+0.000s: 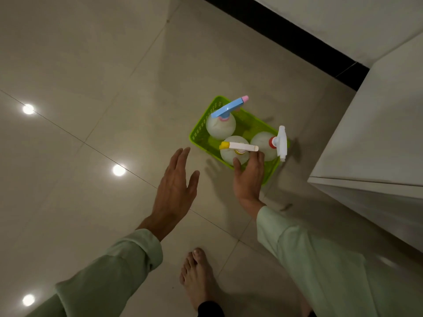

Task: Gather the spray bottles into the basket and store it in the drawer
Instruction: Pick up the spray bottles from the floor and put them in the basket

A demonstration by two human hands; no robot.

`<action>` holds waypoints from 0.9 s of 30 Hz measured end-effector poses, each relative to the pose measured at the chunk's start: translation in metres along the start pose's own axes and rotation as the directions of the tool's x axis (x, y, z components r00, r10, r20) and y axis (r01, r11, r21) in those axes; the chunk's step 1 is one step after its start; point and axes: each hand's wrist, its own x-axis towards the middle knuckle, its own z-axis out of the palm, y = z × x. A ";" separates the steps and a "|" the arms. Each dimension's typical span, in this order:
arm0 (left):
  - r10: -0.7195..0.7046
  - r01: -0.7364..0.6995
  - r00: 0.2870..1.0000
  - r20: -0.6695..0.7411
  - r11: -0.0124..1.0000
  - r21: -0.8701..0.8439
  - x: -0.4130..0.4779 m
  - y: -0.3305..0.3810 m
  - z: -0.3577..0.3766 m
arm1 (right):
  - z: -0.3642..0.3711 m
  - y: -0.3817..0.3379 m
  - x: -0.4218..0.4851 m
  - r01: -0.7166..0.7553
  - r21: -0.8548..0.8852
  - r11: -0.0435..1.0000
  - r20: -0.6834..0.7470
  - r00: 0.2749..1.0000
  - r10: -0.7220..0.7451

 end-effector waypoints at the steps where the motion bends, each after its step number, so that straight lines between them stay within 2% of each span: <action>1: 0.001 -0.001 1.000 0.003 1.000 -0.001 0.001 0.001 -0.001 | 0.000 -0.001 0.000 -0.009 0.008 1.000 0.009 1.000 0.008; 12: 0.041 -0.041 0.999 -0.004 0.999 0.009 0.011 0.018 -0.007 | -0.019 -0.003 -0.006 -0.085 0.125 0.988 0.155 0.986 0.065; 16: 0.061 -0.061 0.998 -0.011 0.998 0.027 0.012 0.025 -0.008 | -0.034 -0.003 -0.019 -0.123 0.188 0.975 0.162 0.982 0.092; 19: 0.066 -0.066 0.998 -0.019 0.997 0.035 0.014 0.029 -0.007 | -0.047 -0.002 -0.029 -0.129 0.222 0.967 0.095 0.989 0.111; 23: 0.027 -0.027 0.999 -0.040 1.000 0.016 0.029 0.032 -0.002 | -0.063 0.007 -0.030 -0.206 0.220 0.953 -0.079 0.970 0.228; 25: -0.039 0.039 0.998 -0.050 0.999 -0.019 0.045 0.029 0.003 | -0.067 0.016 -0.023 -0.277 0.210 0.938 -0.136 0.942 0.308; 27: -0.174 0.169 0.983 -0.052 0.981 -0.091 0.065 0.024 0.010 | -0.065 0.026 -0.013 -0.365 0.217 0.905 -0.121 0.910 0.396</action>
